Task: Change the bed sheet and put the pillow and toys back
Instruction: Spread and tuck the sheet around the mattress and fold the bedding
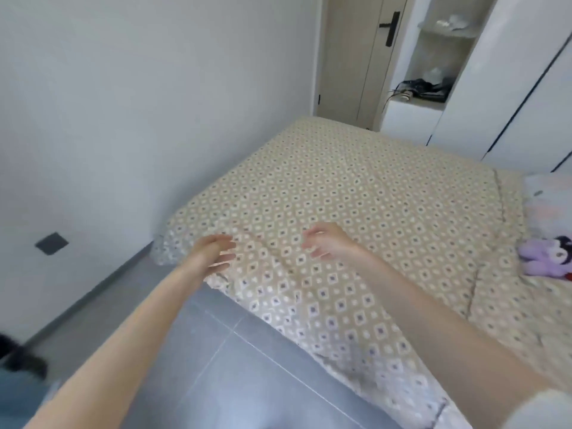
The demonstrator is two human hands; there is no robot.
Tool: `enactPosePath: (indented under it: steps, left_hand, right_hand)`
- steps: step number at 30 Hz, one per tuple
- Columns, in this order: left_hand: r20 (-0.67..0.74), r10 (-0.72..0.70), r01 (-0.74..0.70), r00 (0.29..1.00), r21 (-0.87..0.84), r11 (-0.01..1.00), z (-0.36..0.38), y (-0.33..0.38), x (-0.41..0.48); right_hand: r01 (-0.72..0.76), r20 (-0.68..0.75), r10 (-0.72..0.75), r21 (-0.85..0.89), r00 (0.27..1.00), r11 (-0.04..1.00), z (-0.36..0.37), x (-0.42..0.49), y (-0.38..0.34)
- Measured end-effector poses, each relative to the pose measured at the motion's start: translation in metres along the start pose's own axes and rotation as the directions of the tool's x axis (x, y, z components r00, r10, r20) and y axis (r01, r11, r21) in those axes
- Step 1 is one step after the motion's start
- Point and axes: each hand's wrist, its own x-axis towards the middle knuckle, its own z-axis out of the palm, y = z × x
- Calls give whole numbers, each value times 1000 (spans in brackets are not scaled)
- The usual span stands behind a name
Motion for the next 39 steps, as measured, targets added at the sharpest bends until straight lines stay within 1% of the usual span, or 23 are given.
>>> enactPosePath:
  steps: [5, 8, 11, 16, 20, 25, 28, 30, 35, 38, 39]
  left_hand:
    - [-66, -72, 69, 995, -44, 997, -84, 4, 45]
    - [-113, -107, 100, 988, -63, 993, -118, 2, 76]
    - [-120, -137, 130, 983, -66, 989, -148, 1, 122]
    - [-103, -189, 189, 976, -13, 982, -188, 16, 219]
    - [-119, -235, 241, 965, 43, 969, -213, 39, 300]
    - [-105, -253, 268, 962, 165, 949, -257, 61, 385]
    - [-98, -265, 281, 959, 238, 930, -280, 68, 429]
    - [-76, -277, 287, 958, 310, 906, -295, 71, 466]
    - [33, -247, 204, 968, 467, 861, -319, 77, 537]
    - [111, -236, 123, 965, 603, 788, -335, 76, 585]
    - [128, -254, 123, 959, 620, 775, -339, 75, 601]
  right_hand:
    - [5, 85, -1, -52, 996, 999, 68, 57, -54]
    - [14, 128, -5, -67, 992, 998, 100, 93, -75]
    - [4, 164, 12, -95, 986, 995, 132, 141, -93]
    - [-44, 200, 61, -93, 978, 995, 189, 239, -125]
    - [-102, 234, 119, -84, 965, 991, 228, 314, -154]
    - [-209, 224, 224, -91, 948, 974, 262, 387, -190]
    - [-269, 220, 276, -63, 936, 961, 274, 417, -200]
    - [-326, 193, 324, -21, 926, 945, 286, 443, -204]
    - [-419, 135, 414, 7, 900, 908, 317, 483, -210]
    - [-472, 85, 467, 64, 880, 879, 347, 511, -212]
    - [-486, 65, 482, 96, 874, 869, 357, 518, -212]
